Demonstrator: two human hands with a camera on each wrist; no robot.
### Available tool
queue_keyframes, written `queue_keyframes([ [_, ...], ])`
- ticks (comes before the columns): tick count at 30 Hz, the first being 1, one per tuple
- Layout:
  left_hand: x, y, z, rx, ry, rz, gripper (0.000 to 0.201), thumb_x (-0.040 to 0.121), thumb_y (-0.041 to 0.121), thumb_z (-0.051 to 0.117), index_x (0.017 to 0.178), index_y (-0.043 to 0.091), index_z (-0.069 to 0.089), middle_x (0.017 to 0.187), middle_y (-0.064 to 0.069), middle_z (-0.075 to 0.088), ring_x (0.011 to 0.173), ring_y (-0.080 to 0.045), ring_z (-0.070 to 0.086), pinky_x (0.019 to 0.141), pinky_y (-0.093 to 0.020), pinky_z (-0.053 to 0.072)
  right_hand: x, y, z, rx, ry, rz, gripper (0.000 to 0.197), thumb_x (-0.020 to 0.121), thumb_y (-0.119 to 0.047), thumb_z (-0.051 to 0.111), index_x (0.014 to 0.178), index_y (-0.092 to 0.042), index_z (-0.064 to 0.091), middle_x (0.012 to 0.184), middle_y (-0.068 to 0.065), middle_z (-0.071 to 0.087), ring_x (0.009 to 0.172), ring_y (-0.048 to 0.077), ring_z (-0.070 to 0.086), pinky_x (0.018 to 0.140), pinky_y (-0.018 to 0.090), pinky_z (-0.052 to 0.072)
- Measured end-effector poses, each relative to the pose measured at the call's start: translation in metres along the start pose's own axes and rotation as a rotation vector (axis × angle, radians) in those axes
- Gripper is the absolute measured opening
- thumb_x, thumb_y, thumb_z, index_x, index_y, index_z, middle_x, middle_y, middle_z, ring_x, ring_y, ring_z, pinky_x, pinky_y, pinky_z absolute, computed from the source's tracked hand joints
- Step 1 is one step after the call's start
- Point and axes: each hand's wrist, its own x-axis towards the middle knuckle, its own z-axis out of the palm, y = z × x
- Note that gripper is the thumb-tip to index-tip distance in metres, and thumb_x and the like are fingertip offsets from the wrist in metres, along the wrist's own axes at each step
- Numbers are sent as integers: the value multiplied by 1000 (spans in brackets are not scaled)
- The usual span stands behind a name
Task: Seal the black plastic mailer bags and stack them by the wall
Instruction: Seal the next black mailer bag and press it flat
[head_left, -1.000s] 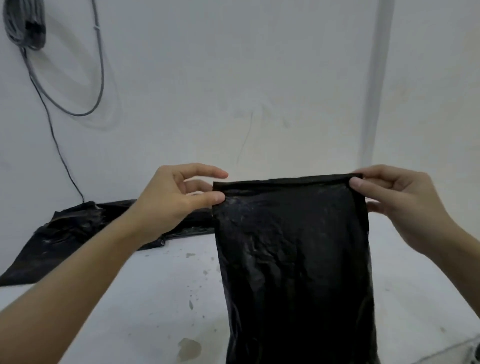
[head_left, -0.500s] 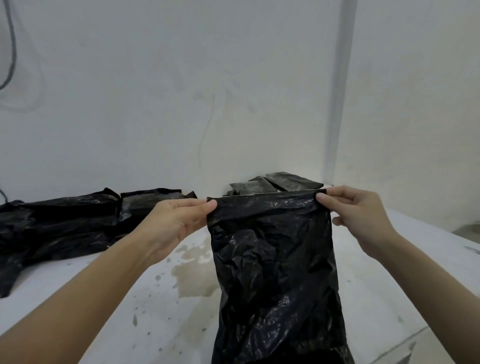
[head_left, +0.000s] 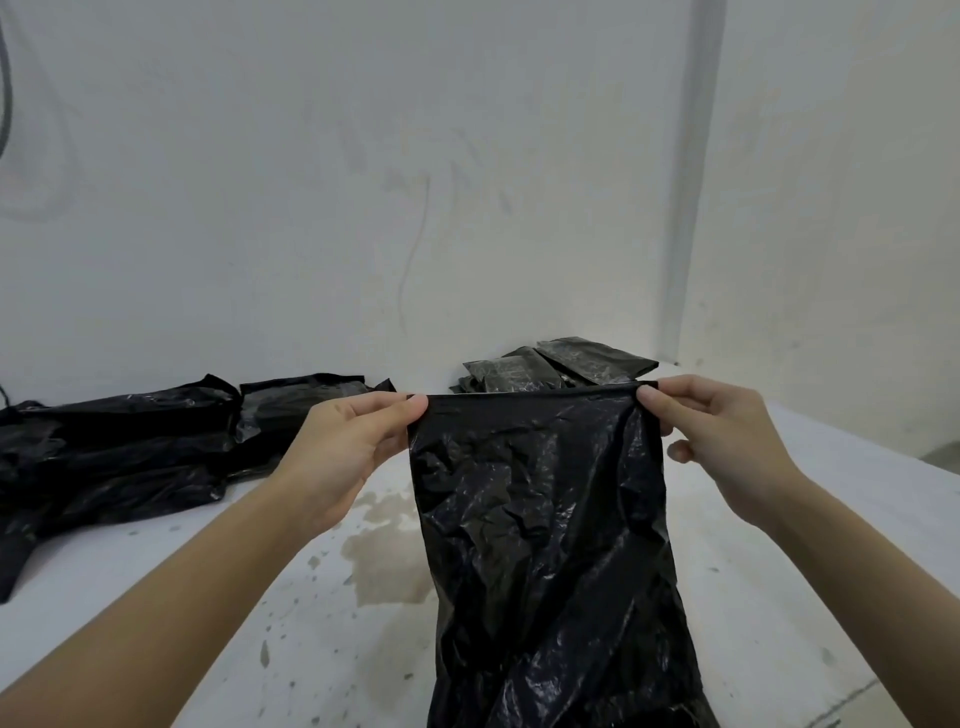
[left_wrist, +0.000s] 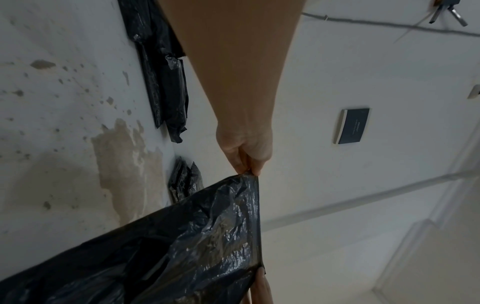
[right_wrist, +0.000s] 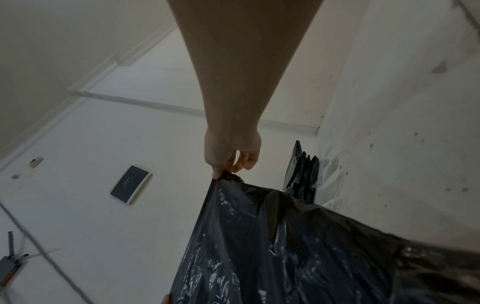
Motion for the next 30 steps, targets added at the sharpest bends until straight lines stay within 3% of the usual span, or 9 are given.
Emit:
queue_keyframes([
  [7,0,2,0,133,62,43,10,85,10,66,81,8,74,85,-4,75,78,-15,70,88,-28,49,1,-5,2,0,23,68,14,84,-19,71,87,-6,70,69,0,55,58,12,41,49,24,33],
  [10,0,4,5,276,131,96,10,86,17,67,79,17,74,83,3,72,79,-11,63,66,-23,49,3,-11,4,107,58,208,10,81,-15,72,88,-7,70,83,1,57,58,13,34,40,20,28],
  [12,2,6,8,318,192,87,7,86,20,70,79,19,72,93,5,69,82,-6,58,53,-19,43,4,-16,4,223,86,372,15,78,-11,73,91,-10,66,93,0,60,60,13,35,36,18,27],
  [15,8,8,13,167,219,-58,10,85,13,71,93,8,69,111,-7,65,96,-14,59,45,-14,46,2,-22,4,416,84,565,43,73,-7,77,112,-9,60,115,10,58,70,14,52,42,18,44],
  [18,7,8,20,-42,186,-231,12,90,5,62,102,2,60,112,-10,56,93,-20,59,53,-29,56,-2,-21,7,459,89,647,44,76,-7,76,116,-11,58,123,18,51,101,26,58,61,44,59],
  [22,4,-4,21,-224,202,-408,37,93,3,57,128,2,46,145,-11,33,135,-32,33,61,-62,50,-11,-9,14,486,40,735,20,83,-12,72,99,-15,59,129,19,43,109,36,50,82,68,45],
  [25,1,-26,19,-350,211,-483,54,95,8,56,143,10,33,150,-19,26,140,-39,26,71,-77,40,-18,5,18,501,47,792,36,82,-16,73,112,-18,53,132,18,42,117,37,46,90,79,28],
  [28,-7,-45,27,-392,236,-471,34,98,16,50,131,8,42,147,-12,33,134,-45,32,92,-77,27,-24,20,25,555,103,791,48,82,-14,72,124,-17,48,134,17,42,119,36,47,91,80,26],
  [30,-13,-58,34,-359,268,-424,10,100,19,47,105,12,51,121,1,49,111,-40,50,89,-66,35,-28,27,32,581,134,794,39,83,-13,71,116,-15,49,137,15,42,123,34,46,94,79,24],
])
